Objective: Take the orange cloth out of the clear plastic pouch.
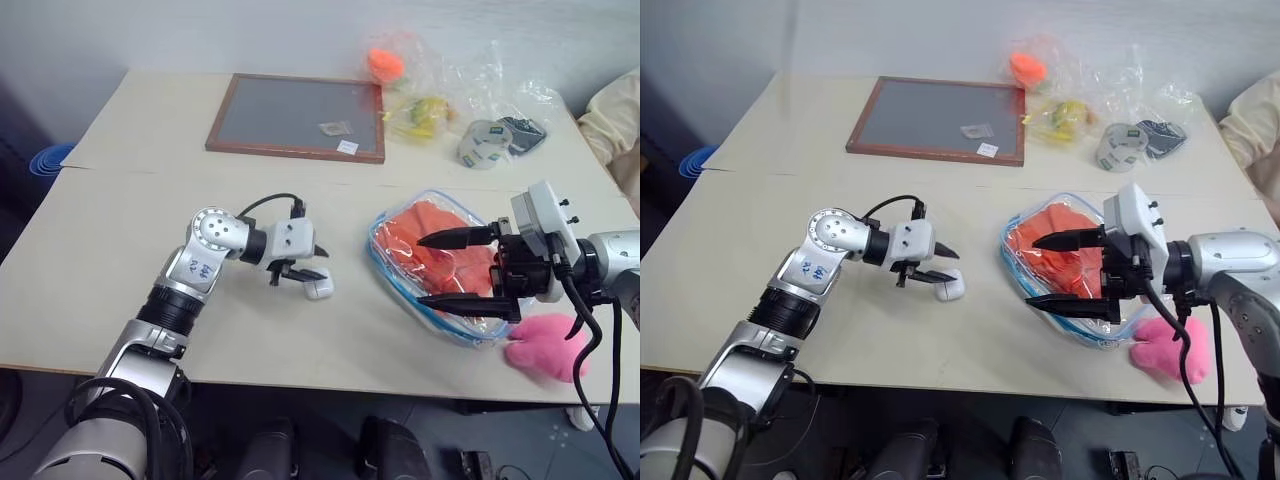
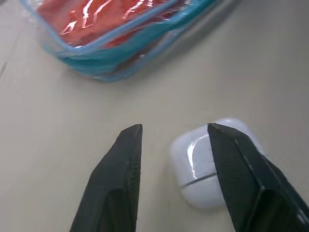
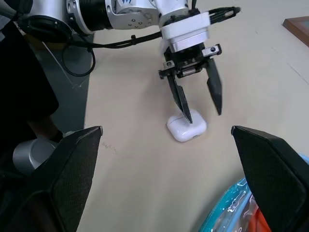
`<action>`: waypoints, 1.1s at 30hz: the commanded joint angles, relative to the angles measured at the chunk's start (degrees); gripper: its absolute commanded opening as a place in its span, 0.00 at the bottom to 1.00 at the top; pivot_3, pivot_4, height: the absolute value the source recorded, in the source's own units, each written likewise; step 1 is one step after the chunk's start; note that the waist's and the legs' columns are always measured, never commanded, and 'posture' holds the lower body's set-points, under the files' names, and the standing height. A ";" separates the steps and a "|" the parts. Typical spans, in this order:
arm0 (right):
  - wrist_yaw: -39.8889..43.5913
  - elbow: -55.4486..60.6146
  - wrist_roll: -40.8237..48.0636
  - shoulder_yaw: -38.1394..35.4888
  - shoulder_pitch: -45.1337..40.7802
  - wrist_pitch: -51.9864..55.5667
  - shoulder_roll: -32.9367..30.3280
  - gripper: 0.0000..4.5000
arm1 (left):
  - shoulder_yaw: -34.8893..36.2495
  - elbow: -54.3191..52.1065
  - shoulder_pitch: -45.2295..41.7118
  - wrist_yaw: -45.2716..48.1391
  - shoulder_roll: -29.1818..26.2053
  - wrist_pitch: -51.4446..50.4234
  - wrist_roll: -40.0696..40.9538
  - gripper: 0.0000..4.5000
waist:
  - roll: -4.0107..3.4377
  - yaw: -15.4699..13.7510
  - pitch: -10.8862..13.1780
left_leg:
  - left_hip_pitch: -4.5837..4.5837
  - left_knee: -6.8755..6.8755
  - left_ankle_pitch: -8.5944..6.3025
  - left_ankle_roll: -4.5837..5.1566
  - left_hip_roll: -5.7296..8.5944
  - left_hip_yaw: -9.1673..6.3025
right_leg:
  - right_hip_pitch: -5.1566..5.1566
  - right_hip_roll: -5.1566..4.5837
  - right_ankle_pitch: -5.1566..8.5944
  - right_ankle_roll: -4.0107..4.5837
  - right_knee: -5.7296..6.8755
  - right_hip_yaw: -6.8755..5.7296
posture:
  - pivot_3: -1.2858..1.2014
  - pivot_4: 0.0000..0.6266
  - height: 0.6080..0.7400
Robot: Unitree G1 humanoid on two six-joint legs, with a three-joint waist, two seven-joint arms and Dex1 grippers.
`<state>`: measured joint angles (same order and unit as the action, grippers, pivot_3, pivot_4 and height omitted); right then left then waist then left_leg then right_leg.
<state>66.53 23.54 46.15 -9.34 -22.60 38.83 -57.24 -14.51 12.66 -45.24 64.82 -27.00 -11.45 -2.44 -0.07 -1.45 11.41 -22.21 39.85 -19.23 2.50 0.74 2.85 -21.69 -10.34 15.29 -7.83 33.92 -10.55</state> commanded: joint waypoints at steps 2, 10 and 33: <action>-1.10 2.85 2.07 -2.50 1.71 0.73 0.18 1.00 | 3.54 -18.82 5.78 -3.95 -0.50 -21.69 5.19 0.81 | 0.00 0.12 0.00 | 0.01 -0.03 0.00 -0.01 -0.01 0.02 | -0.01 0.00 0.00 0.00 -0.02 0.03 | 0.52 0.24 1.00; -1.53 3.23 3.87 -3.48 0.94 2.05 -0.77 1.00 | 3.74 -24.86 11.31 -14.70 0.46 -30.62 4.60 0.99 | -0.01 -0.40 0.00 | 0.06 0.07 0.01 -0.02 -0.02 -0.02 | 0.05 -0.02 0.00 0.00 0.04 0.06 | 0.52 0.24 1.00; -1.73 1.87 2.54 -2.46 -0.35 1.69 0.52 1.00 | -2.51 -12.86 11.50 -15.08 0.95 -16.75 3.56 0.90 | -0.01 -0.46 0.00 | 0.04 0.06 0.00 -0.03 -0.01 -0.01 | 0.05 -0.01 0.00 0.00 0.01 0.02 | 0.52 0.24 1.00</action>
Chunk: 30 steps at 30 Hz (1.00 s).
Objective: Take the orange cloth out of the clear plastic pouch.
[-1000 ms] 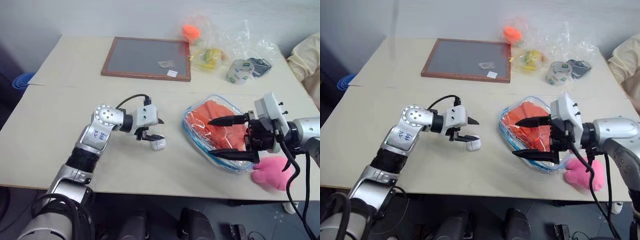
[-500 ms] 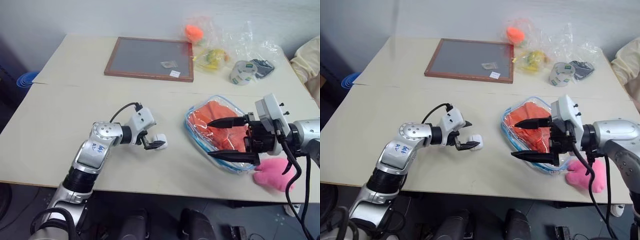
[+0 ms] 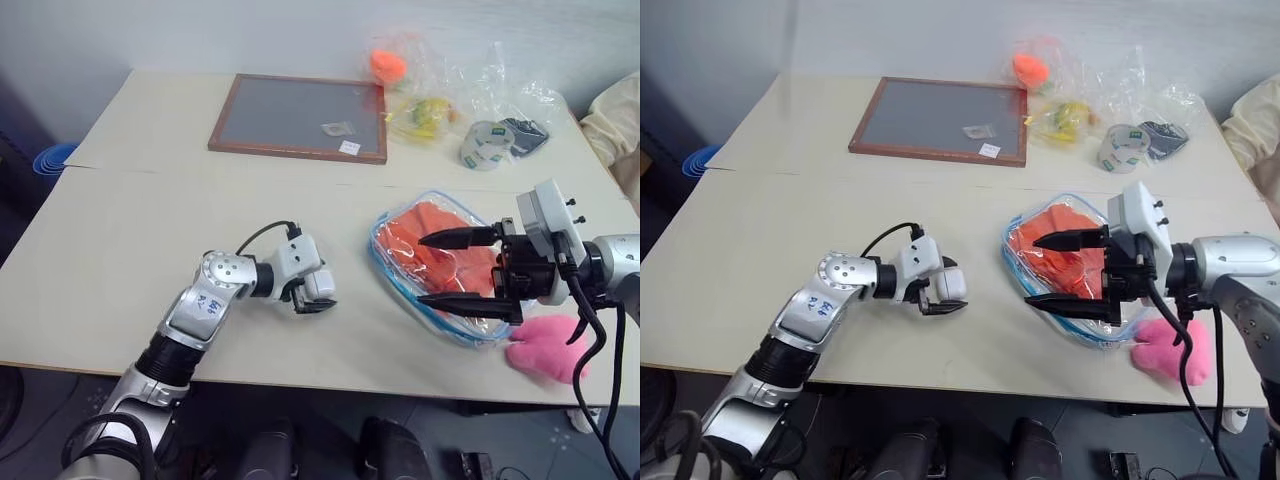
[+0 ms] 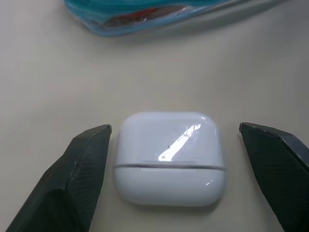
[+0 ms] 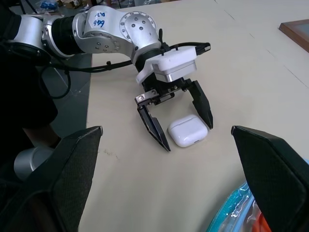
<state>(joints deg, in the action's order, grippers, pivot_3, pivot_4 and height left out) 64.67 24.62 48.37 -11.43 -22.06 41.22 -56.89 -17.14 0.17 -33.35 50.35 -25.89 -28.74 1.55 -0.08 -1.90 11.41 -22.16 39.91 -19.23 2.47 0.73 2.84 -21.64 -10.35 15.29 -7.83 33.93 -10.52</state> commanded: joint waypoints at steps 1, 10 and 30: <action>0.09 0.57 0.38 -0.24 -1.35 -0.54 0.18 1.00 | 0.34 -0.36 -0.41 -0.43 -0.22 0.11 -0.06 0.86 | 0.00 -0.01 0.00 | 0.00 0.00 0.00 0.00 0.00 0.00 | 0.00 0.00 0.00 0.00 0.00 0.00 | 0.52 0.24 1.00; 2.16 0.81 1.22 2.06 -3.49 0.30 0.19 1.00 | 6.00 -5.65 5.54 -6.43 -0.29 -2.23 1.36 0.63 | 0.00 0.40 0.00 | 0.01 -0.03 0.00 -0.01 -0.01 0.00 | 0.00 0.00 0.00 0.00 -0.02 0.01 | 0.52 0.24 1.00; 7.89 -14.79 -7.99 15.45 -19.83 -5.99 14.88 1.00 | 60.12 -10.34 33.39 -36.29 -3.96 -11.41 3.52 0.63 | 0.08 -0.37 -0.04 | 0.06 -0.02 -0.12 -0.17 -0.12 -0.01 | -0.07 0.10 0.01 0.04 -0.01 0.19 | 0.52 0.24 1.00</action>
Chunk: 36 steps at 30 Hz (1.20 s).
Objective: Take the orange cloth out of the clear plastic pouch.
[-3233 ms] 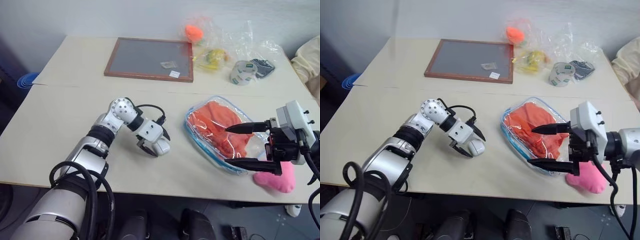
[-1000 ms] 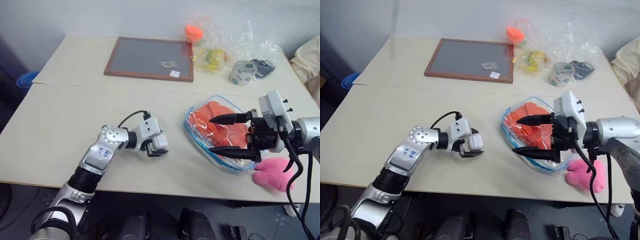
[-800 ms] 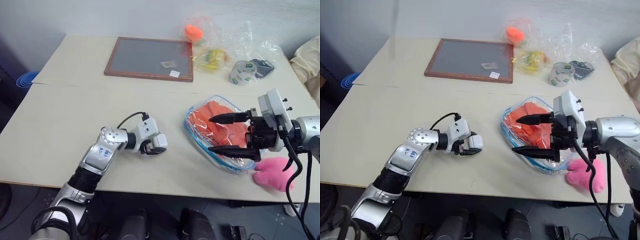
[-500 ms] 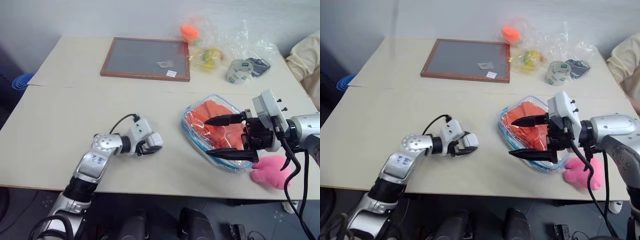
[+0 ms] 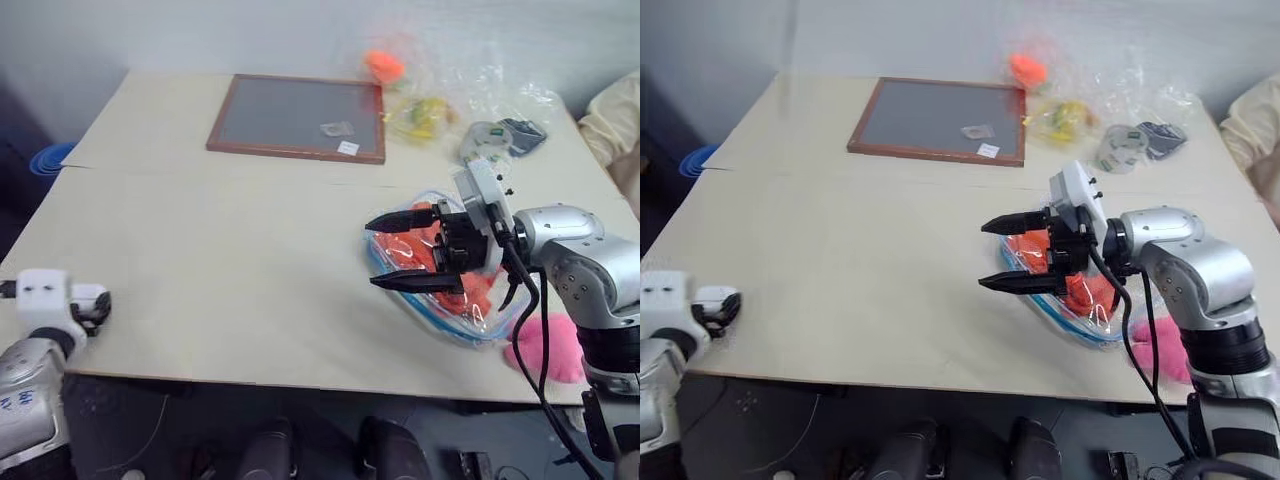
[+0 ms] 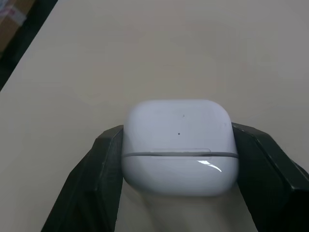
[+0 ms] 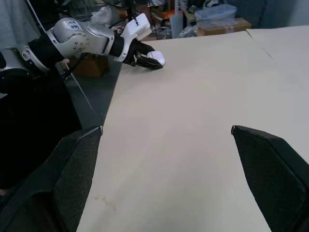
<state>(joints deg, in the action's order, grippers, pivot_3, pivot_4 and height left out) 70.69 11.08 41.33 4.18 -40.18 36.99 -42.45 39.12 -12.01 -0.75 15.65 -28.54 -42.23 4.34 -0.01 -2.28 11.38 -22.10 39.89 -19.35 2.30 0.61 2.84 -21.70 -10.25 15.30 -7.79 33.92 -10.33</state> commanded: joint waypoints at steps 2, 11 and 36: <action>2.80 -2.85 -1.81 0.57 -2.86 -2.31 1.35 1.00 | 5.21 3.78 1.05 -1.60 -1.78 3.44 1.62 0.71 | 0.01 0.32 -0.01 | 0.00 -0.01 -0.03 -0.04 0.00 0.03 | -0.08 0.02 0.00 0.00 0.03 0.08 | 0.52 0.24 1.00; 4.19 -4.17 -4.93 0.33 -2.53 -4.12 1.40 1.00 | 11.45 -1.06 5.68 -0.12 -3.95 0.60 6.44 0.99 | 0.07 1.13 -0.04 | -0.06 -0.26 -0.03 -0.05 -0.09 0.54 | -0.56 0.12 0.00 0.01 0.14 0.52 | 0.52 0.24 1.00; -39.87 30.51 -27.47 -2.68 32.62 6.95 -1.66 1.00 | -31.68 -20.15 -23.95 50.11 -35.68 0.82 40.58 0.99 | -0.11 1.00 0.05 | 0.04 -0.70 0.04 -0.64 -0.46 1.23 | -1.09 0.98 0.20 0.46 0.26 1.43 | 0.52 0.24 1.00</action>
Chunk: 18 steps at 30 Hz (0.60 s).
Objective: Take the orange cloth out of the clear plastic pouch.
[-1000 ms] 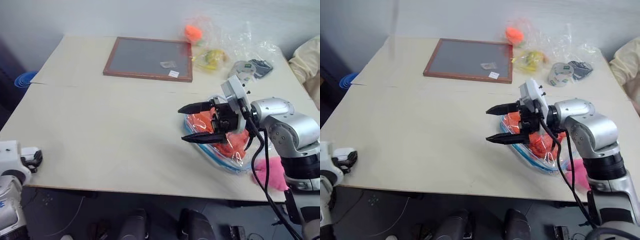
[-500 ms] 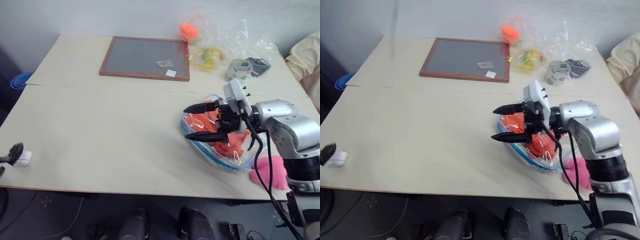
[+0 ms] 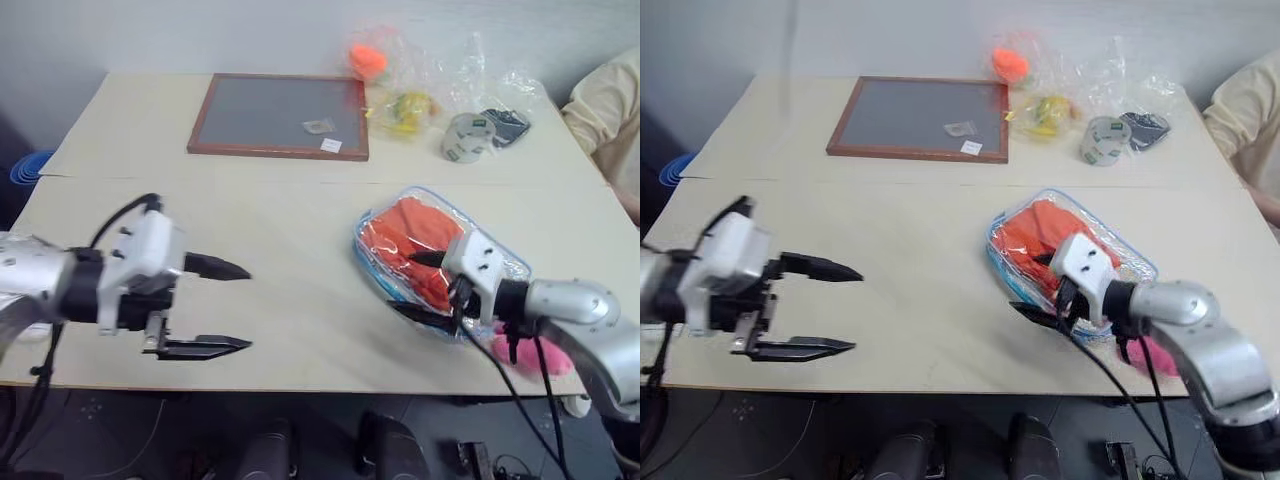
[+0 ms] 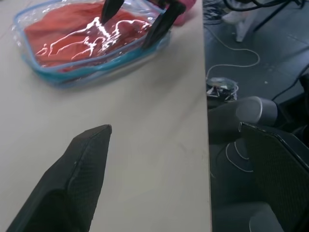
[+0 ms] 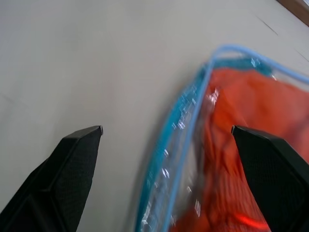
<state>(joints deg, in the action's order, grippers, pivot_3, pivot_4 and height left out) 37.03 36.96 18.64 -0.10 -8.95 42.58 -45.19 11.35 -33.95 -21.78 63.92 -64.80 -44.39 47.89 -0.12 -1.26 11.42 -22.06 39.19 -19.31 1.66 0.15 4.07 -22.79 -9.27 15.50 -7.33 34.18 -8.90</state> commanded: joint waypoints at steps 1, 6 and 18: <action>-8.60 5.16 -7.05 2.64 2.77 0.86 2.03 1.00 | -5.42 2.72 -4.18 2.67 0.97 3.78 -3.89 0.99 | 0.00 -0.04 0.00 | 0.00 0.00 0.00 0.00 0.01 0.01 | 0.00 0.00 0.00 0.00 0.00 0.00 | 0.52 0.24 1.00; -16.90 1.20 -18.85 6.07 10.95 -6.41 3.28 1.00 | -7.37 5.98 -4.33 6.15 1.57 6.09 -5.41 0.99 | 0.01 -0.08 -0.01 | -0.03 0.00 0.00 0.00 0.02 0.00 | -0.01 0.05 0.01 0.00 -0.07 -0.01 | 0.52 0.24 1.00; -15.41 -3.35 -26.77 6.21 12.51 -20.87 3.76 0.34 | -9.12 8.35 -7.13 5.87 5.04 7.68 -8.58 1.00 | 0.04 -0.11 -0.02 | -0.01 0.01 0.06 0.02 -0.04 -0.08 | 0.05 0.05 0.00 0.00 -0.06 -0.04 | 0.52 0.24 1.00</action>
<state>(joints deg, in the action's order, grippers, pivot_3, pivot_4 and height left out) 20.88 33.05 -7.79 6.79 3.51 23.59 -41.61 1.23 -24.99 -28.44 69.63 -59.36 -37.17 39.65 -0.08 -1.37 11.40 -22.06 39.20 -19.25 1.68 0.11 3.99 -22.74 -9.22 15.51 -7.33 34.13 -8.94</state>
